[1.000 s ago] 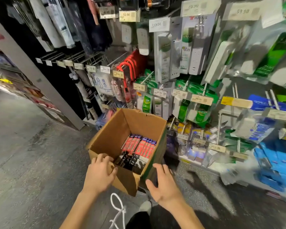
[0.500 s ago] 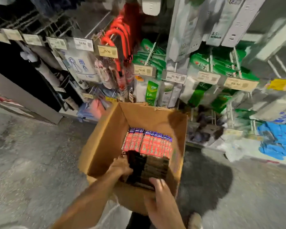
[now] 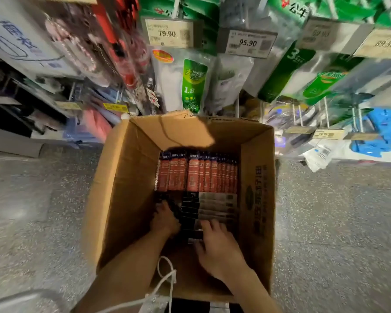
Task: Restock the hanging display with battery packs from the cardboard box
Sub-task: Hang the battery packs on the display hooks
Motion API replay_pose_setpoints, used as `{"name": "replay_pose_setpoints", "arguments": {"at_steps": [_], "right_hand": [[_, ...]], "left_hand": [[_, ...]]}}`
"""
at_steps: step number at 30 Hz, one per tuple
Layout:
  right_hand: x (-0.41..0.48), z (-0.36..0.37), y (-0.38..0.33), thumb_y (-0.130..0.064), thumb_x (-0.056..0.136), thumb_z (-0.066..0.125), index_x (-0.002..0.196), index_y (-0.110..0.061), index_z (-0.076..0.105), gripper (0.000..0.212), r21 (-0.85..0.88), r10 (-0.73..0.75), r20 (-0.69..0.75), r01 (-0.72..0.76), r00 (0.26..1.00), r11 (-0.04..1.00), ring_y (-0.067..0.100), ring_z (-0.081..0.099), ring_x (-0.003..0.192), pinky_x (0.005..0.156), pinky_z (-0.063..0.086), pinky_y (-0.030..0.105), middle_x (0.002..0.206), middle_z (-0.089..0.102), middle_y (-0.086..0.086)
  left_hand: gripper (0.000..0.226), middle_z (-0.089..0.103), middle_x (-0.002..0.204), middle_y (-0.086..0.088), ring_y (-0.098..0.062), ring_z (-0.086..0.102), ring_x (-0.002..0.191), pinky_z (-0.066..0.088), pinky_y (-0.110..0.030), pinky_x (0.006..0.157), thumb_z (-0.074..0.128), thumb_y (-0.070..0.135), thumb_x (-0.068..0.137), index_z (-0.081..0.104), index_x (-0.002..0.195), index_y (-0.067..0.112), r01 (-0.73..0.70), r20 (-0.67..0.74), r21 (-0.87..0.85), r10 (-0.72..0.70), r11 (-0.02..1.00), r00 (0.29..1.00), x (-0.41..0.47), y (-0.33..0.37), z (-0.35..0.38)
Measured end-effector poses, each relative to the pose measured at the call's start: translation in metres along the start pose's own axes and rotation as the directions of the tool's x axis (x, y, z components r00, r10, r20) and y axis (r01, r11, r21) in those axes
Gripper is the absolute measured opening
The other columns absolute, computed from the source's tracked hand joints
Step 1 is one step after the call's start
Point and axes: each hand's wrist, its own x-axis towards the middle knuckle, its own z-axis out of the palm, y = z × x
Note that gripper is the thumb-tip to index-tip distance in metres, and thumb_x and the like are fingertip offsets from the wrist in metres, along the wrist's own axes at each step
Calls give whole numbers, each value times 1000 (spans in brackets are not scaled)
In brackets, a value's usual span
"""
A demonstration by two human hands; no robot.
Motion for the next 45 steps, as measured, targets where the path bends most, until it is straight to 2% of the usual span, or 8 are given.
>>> {"name": "replay_pose_setpoints", "arguments": {"at_steps": [10,19,26,29,32,37,42,45], "right_hand": [[10,-5,3,-38,100,49,151,-33,29,55,83,55,36,-58,998,995,18,39,137,114,38,34,150,39,-6],[9,-3,-4,-34,102,51,149,-34,35,49,235,68,62,-81,996,969,12,43,134,111,41,28,148,41,-10],[-2,-8,3,-34,103,52,148,-36,35,48,305,55,33,-63,998,950,6,41,136,110,35,21,150,38,-15],[-13,-10,15,-32,103,52,146,-34,38,45,363,97,14,-96,995,927,7,43,136,114,32,22,149,41,-14],[-22,-12,23,-30,101,54,142,-32,43,42,439,129,-14,-110,992,892,6,48,129,113,38,25,143,47,-10],[-33,-22,20,-26,100,58,130,-37,52,33,564,123,-88,-53,989,824,0,56,111,102,47,24,128,55,-15],[-45,-38,5,-24,102,55,126,-36,53,26,653,88,-79,-15,993,757,-4,58,104,83,49,12,118,57,-19],[-56,-57,-2,-28,102,57,126,-34,54,24,699,70,-73,1,995,716,-1,59,105,80,48,13,119,58,-16]], "left_hand": [[115,15,163,-23,-42,44,138,49,-46,102,80,32,83,-4,159,11,140,-73,-144,-152,980,986,5,23,7],[70,49,144,-22,-42,56,124,48,-50,97,51,18,100,13,159,18,198,-108,-391,-258,899,960,5,1,-12],[92,3,166,-20,-45,49,132,51,-48,97,55,21,100,-14,160,24,-33,-229,-82,13,996,973,3,9,6],[94,21,160,-21,-47,49,130,50,-53,94,61,35,98,-9,160,31,41,-202,-236,-91,971,975,9,16,-3],[92,34,153,-22,-43,55,125,52,-49,90,60,49,96,-3,161,31,37,-230,-214,-87,976,969,11,19,-9],[82,53,138,-18,-39,59,122,51,-46,94,58,18,97,9,161,36,-12,-232,-66,-4,998,973,8,3,-25],[50,63,126,-18,-38,62,112,49,-44,95,49,13,100,37,147,25,16,-173,-376,-87,927,981,-21,5,-68],[33,68,112,-9,-24,66,92,57,-43,85,53,17,101,48,133,26,-125,-139,-620,49,775,989,-77,18,-109]]}}
